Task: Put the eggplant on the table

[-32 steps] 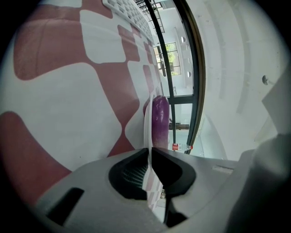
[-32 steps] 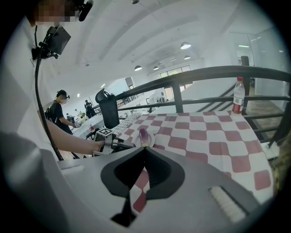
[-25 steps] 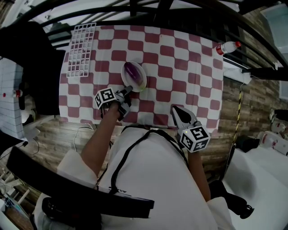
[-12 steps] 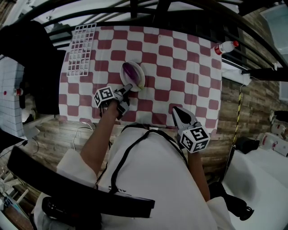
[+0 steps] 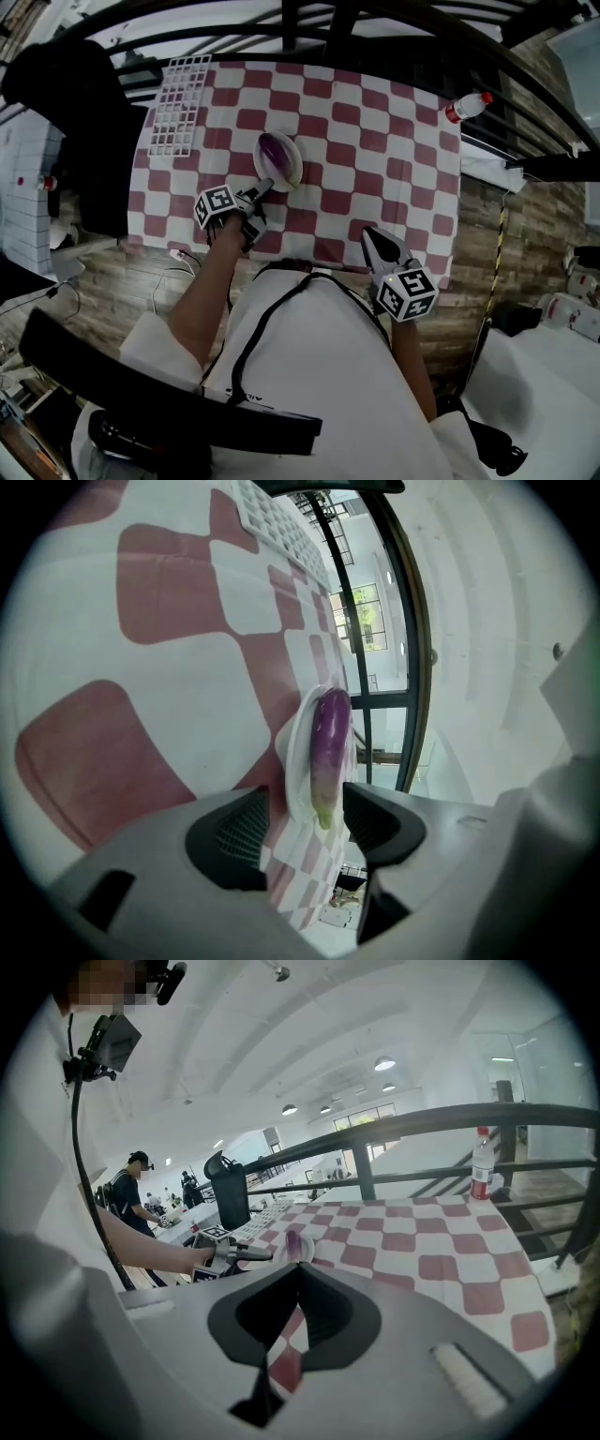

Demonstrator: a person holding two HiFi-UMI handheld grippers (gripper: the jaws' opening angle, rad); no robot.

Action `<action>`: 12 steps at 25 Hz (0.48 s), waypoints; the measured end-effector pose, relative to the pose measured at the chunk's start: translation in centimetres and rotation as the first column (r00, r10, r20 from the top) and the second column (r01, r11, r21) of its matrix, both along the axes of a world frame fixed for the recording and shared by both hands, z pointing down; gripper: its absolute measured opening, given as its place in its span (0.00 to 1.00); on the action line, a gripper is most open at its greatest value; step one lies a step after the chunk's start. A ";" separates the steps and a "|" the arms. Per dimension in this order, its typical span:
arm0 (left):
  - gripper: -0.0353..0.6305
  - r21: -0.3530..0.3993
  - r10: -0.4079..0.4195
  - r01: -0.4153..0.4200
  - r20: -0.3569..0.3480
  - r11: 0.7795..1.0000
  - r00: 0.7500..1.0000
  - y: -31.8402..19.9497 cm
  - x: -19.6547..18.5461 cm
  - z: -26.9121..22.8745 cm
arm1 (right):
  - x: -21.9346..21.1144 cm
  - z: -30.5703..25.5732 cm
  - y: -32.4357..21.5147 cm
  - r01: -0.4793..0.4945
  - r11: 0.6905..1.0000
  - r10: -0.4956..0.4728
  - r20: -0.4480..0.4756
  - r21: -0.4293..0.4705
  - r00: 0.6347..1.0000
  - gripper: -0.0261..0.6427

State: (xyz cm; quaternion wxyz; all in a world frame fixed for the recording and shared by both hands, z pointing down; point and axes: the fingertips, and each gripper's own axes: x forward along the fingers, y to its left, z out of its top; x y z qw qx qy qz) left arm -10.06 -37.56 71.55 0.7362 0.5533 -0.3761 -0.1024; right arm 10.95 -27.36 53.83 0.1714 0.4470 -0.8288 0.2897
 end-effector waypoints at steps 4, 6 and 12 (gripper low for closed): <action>0.41 0.025 -0.008 0.008 0.022 1.000 1.000 1.0 0.0 -0.7 | 0.8 -0.1 0.6 0.014 1.000 -0.014 0.010 0.014 1.000 0.05; 0.38 0.043 -0.012 0.011 0.022 0.999 1.000 1.5 0.1 -1.2 | 1.2 -0.2 0.9 0.016 1.000 -0.016 0.021 0.025 1.000 0.05; 0.33 0.089 -0.022 0.019 0.028 0.996 0.999 2.4 1.0 -2.7 | 2.3 -0.5 2.0 0.040 0.998 -0.041 0.032 0.043 0.999 0.05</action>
